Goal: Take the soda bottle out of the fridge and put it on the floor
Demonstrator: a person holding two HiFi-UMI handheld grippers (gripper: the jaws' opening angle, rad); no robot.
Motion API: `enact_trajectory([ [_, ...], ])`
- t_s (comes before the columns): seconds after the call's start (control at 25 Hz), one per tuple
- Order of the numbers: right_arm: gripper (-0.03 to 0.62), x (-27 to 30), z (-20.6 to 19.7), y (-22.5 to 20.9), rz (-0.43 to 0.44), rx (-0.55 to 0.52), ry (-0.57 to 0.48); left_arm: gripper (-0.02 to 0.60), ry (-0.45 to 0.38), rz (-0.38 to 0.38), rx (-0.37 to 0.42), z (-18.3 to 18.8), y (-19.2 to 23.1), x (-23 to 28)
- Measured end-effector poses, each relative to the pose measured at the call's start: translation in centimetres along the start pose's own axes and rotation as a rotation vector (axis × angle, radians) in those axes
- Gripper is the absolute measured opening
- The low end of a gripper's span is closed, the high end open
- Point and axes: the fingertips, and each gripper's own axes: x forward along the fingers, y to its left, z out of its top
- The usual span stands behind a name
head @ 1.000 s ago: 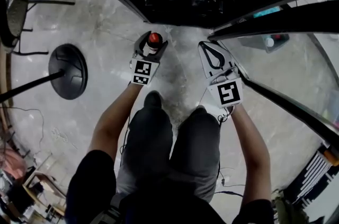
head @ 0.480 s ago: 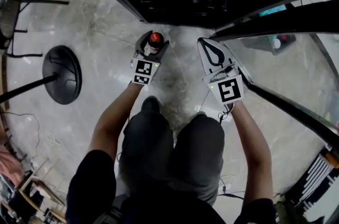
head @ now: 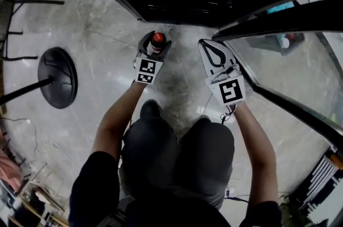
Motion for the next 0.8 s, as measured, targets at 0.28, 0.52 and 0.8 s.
enact_trajectory([
  [0.28,0.018,0.6,-1.4,0.5,0.001,0.015,0.002,0.316,-0.003,0.007,-0.016,-1.5,0.2,0.7],
  [0.52,0.019,0.7,-2.1,0.5,0.003,0.008,0.006,0.316,0.002,0.018,-0.02,-2.9,0.3,1.4],
  [0.8,0.018,0.6,-2.7,0.3,-0.002,0.01,0.015,0.316,0.02,0.021,-0.033,-4.8,0.2,1.7],
])
